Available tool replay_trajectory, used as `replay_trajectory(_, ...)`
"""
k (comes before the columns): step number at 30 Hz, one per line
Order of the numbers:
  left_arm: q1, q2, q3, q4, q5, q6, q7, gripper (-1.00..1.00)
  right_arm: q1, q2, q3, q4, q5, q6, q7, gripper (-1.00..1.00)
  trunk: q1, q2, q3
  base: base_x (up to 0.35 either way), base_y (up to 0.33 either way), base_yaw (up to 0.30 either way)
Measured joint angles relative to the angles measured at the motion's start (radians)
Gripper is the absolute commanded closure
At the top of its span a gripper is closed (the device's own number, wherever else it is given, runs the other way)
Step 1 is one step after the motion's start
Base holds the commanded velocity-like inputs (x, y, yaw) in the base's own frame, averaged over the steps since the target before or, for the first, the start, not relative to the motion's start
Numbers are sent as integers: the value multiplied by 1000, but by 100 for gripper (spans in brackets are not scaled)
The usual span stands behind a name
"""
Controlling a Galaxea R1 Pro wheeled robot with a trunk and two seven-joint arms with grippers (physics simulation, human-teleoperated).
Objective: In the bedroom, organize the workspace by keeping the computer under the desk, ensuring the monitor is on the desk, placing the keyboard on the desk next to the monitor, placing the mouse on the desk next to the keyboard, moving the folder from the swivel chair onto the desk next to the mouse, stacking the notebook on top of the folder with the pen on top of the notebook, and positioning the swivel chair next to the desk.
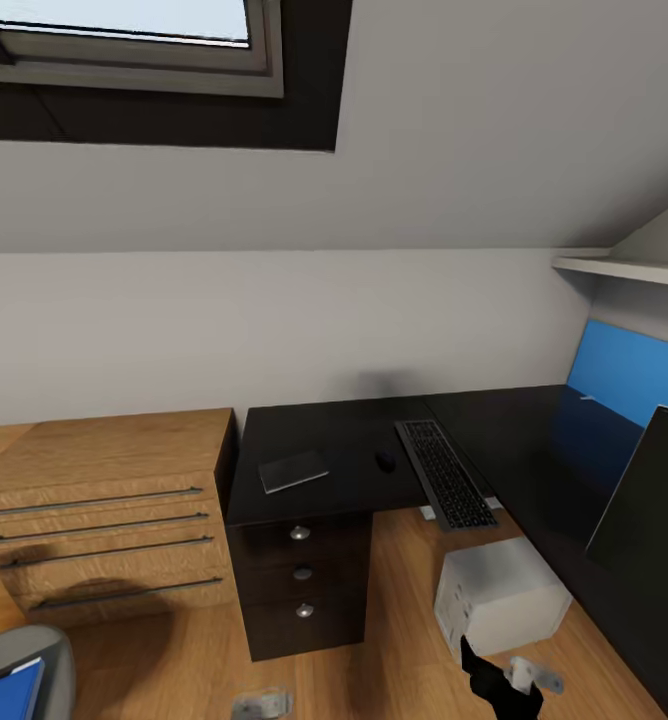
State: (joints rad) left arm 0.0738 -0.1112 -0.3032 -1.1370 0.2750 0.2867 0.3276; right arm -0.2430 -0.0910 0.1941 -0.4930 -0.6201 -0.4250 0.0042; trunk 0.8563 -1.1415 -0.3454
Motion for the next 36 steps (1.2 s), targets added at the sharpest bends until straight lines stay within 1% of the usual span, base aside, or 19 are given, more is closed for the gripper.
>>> replay_trajectory(1,0,0,0,22,0,-1,0,-100,0,4,9,28,34,-27,0,-100,-4,7,3,0,0,0)
replay_trajectory(2,0,-1,0,59,-1,-2,0,-100,0,13,22,86,94,-75,-1,-100,-8,14,6,0,0,0)
replay_trajectory(3,0,0,0,75,-1,-3,0,-100,0,17,26,117,122,-97,-2,-100,-11,21,9,0,0,0)
replay_trajectory(6,0,1,0,105,-1,-5,-3,-100,0,24,32,205,176,-146,-3,-100,-23,42,19,0,0,0)
replay_trajectory(9,0,2,1,125,0,-6,-6,-100,0,28,36,271,202,-171,-4,-100,-35,63,28,0,0,0)
replay_trajectory(13,0,5,3,165,0,-10,-8,-100,0,39,40,312,219,-191,-4,-100,-50,91,41,0,0,0)
replay_trajectory(16,0,8,4,202,0,-29,-9,-100,0,53,42,326,227,-197,-4,-100,-61,112,50,0,0,0)
replay_trajectory(17,0,9,4,213,0,-43,-9,-100,0,58,42,329,229,-199,-4,-100,-61,112,50,0,0,0)
replay_trajectory(18,0,13,5,231,0,-78,-9,-100,0,69,43,333,232,-201,-3,-100,-62,112,50,0,0,0)
replay_trajectory(22,0,21,5,255,1,-161,-9,-100,0,84,42,339,231,-202,-4,-100,-62,112,50,0,0,0)
replay_trajectory(28,0,35,7,274,4,-241,-5,-100,0,93,40,342,229,-200,-3,-100,-61,112,50,0,0,0)
replay_trajectory(36,0,39,8,280,3,-257,-3,-100,0,95,42,342,229,-203,-1,-100,-61,112,50,0,0,0)
